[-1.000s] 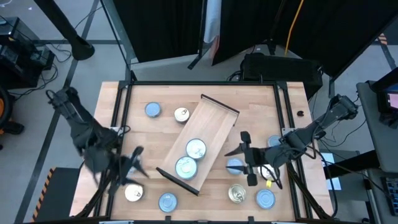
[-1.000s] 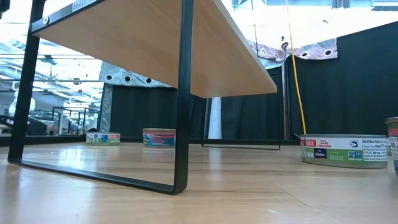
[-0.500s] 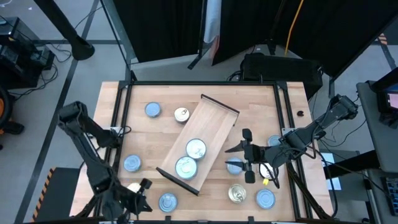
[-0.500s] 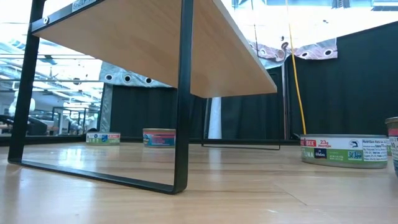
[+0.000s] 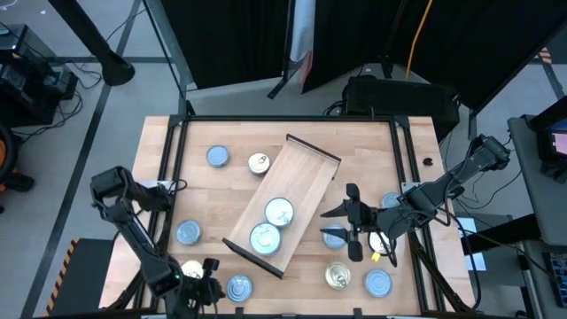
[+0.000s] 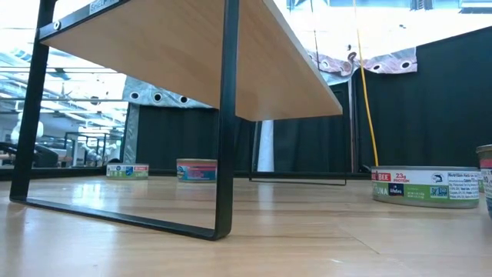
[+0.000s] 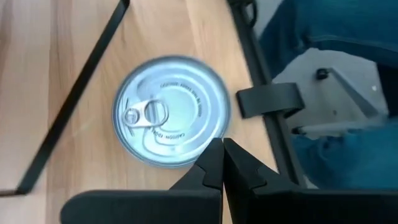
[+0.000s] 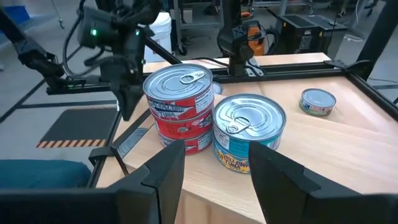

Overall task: Stack canned seafood by type on shelf
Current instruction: Stack the light blue tuna can on top of the other light blue tuna can

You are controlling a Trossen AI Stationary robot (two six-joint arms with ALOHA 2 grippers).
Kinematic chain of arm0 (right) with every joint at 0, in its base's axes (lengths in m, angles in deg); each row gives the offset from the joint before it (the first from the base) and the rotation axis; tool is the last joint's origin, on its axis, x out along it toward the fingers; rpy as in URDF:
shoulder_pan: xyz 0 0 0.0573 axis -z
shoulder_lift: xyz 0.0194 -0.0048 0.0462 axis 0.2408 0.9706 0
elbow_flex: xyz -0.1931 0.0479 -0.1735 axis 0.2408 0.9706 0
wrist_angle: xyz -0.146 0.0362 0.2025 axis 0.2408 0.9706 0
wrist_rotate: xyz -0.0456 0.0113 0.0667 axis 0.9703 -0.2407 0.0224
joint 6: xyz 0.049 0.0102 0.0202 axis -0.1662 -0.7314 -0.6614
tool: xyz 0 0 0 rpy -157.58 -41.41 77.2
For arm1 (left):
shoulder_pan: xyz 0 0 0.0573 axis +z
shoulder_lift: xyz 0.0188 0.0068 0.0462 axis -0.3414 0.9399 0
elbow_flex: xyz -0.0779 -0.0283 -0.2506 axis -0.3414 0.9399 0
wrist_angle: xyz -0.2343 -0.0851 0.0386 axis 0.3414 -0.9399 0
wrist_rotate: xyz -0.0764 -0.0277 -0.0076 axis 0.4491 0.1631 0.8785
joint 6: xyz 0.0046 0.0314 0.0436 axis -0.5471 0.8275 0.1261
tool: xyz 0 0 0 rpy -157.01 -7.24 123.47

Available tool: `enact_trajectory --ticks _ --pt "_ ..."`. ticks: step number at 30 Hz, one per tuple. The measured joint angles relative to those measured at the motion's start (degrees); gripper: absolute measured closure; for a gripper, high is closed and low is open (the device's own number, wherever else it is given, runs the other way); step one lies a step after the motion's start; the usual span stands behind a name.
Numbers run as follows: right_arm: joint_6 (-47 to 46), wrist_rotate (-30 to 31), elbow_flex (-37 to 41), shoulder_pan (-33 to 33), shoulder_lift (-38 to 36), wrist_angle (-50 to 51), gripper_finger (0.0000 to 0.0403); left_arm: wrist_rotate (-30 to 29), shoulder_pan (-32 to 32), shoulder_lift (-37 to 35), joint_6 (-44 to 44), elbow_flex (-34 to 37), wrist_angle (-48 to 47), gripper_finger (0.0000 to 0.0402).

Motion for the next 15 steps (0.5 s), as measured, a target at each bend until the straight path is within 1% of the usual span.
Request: enact_trajectory --ticks 7,15 --pt "-0.94 0.13 0.0 0.0 1.68 -0.5 0.0234 -3.46 0.01 2.52 -4.17 0.0 -0.13 0.0399" --pt "-0.38 0.11 0.0 0.0 2.38 -0.53 0.0234 -3.79 0.07 4.77 -7.12 -0.08 -1.48 0.04"
